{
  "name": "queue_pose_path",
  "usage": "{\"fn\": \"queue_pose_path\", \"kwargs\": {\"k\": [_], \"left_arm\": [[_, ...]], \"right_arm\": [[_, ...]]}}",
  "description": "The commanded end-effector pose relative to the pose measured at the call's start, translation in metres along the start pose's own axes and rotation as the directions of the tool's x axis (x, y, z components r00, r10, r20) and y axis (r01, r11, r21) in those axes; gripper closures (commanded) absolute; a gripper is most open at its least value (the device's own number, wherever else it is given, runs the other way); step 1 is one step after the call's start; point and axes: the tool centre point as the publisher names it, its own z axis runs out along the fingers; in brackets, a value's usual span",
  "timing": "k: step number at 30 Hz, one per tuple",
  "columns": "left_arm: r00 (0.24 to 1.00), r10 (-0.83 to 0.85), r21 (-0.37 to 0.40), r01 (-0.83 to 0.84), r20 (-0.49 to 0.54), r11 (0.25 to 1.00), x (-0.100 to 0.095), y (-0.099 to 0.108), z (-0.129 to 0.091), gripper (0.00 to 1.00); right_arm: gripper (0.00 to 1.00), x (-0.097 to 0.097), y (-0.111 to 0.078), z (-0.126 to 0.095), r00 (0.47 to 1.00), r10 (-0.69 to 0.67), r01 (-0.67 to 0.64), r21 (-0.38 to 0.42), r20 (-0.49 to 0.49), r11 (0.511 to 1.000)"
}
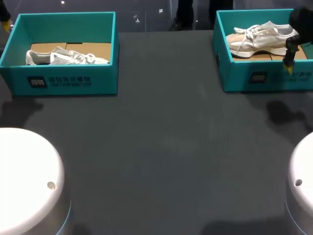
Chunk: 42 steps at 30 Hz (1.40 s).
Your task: Take the shoe out of the shoebox, open the shoe tongue, remove and reinsert the insole, then place the shoe into the shoebox
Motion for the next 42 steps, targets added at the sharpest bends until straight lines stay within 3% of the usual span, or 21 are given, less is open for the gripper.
{"fn": "queue_pose_path", "kwargs": {"k": [1, 9, 20, 31, 35, 42], "left_arm": [[1.000, 0.001, -0.001, -0.001, -0.002, 1.000, 0.000, -0.001, 0.000, 0.00], [1.000, 0.001, -0.001, -0.001, -0.002, 1.000, 0.000, -0.001, 0.000, 0.00], [1.000, 0.001, -0.001, -0.001, -0.002, 1.000, 0.000, -0.001, 0.000, 0.00], [1.000, 0.001, -0.001, -0.001, -0.002, 1.000, 0.000, -0.001, 0.000, 0.00], [1.000, 0.001, -0.001, -0.001, -0.002, 1.000, 0.000, -0.001, 0.000, 0.00], [1.000, 0.001, -0.001, -0.001, -0.002, 1.000, 0.000, -0.001, 0.000, 0.00]], "right_arm": [[0.00, 0.000, 0.017, -0.007, 0.999, 0.022, -0.023, 0.049, 0.025, 0.999], [0.00, -0.015, 0.033, -0.013, 0.997, 0.067, -0.069, 0.038, 0.037, 0.997], [0.00, -0.048, 0.062, -0.040, 0.991, 0.110, -0.108, -0.020, 0.077, 0.994], [0.00, -0.067, 0.102, -0.037, 0.990, 0.127, -0.120, -0.098, 0.063, 0.988], [0.00, -0.074, 0.121, -0.030, 0.996, 0.093, -0.091, -0.128, 0.015, 0.988], [0.00, -0.074, 0.121, -0.030, 0.996, 0.093, -0.091, -0.128, 0.015, 0.988]]}}
